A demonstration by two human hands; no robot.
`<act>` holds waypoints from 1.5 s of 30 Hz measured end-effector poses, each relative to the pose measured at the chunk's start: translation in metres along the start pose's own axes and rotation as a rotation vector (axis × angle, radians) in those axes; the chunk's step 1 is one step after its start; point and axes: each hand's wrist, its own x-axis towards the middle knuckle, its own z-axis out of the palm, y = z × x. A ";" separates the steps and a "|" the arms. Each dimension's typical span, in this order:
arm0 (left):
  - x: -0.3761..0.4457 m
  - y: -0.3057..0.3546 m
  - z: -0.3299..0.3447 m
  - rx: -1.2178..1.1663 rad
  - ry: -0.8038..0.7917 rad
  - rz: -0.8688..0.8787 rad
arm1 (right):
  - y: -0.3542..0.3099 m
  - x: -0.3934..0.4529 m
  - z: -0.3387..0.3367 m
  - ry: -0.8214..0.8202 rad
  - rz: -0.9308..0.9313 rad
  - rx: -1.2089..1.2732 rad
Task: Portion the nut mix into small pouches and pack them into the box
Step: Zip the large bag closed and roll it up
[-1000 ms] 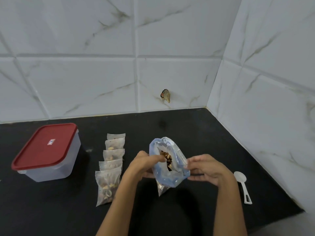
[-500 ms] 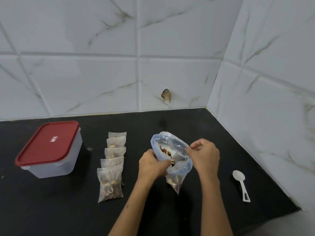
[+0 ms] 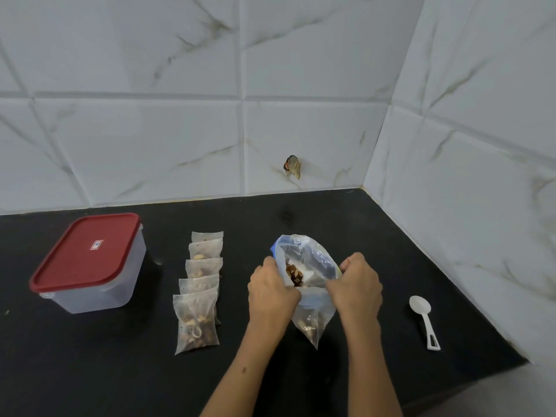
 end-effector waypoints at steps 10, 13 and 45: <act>0.036 -0.003 -0.028 -0.019 -0.112 -0.134 | -0.005 0.023 -0.025 -0.199 -0.049 0.118; 0.050 0.003 -0.024 -0.349 -0.226 -0.255 | -0.017 0.043 -0.011 -0.254 0.034 0.223; 0.066 0.015 -0.016 -0.368 -0.235 0.014 | -0.029 0.062 0.005 -0.239 -0.063 0.181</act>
